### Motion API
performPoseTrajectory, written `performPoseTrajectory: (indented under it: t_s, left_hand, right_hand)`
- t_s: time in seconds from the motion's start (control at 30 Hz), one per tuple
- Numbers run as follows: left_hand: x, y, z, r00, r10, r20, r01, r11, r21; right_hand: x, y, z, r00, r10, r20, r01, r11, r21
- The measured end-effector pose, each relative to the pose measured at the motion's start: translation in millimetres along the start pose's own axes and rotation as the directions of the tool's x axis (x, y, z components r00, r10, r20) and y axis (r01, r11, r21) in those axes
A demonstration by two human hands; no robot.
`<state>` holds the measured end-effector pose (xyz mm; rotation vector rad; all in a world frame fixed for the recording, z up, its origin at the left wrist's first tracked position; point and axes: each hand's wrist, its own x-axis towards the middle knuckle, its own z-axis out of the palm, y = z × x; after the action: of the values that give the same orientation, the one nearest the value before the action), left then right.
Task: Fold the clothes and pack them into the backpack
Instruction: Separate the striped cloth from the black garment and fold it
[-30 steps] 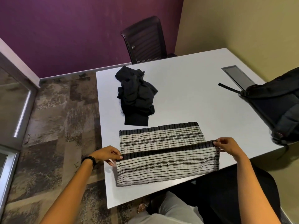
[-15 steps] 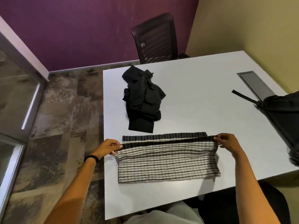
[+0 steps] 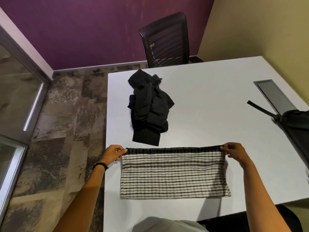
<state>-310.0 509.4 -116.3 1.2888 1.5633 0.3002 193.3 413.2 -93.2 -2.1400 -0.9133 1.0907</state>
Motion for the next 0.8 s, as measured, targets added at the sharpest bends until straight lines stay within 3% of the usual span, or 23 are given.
performPoseTrajectory:
  t_s: [0.23, 0.8]
  left_hand:
    - [14.8, 1.9, 11.5, 0.995, 0.001, -0.098, 0.003, 0.999, 0.037]
    - [39.7, 3.4, 26.3, 0.982, -0.105, -0.156, 0.112, 0.993, 0.039]
  right_hand:
    - [24.0, 12.2, 7.9, 1.000, 0.023, 0.007, -0.023, 0.999, -0.033]
    - [49.0, 38.6, 30.3, 0.997, 0.048, -0.060, -0.055, 0.991, -0.122]
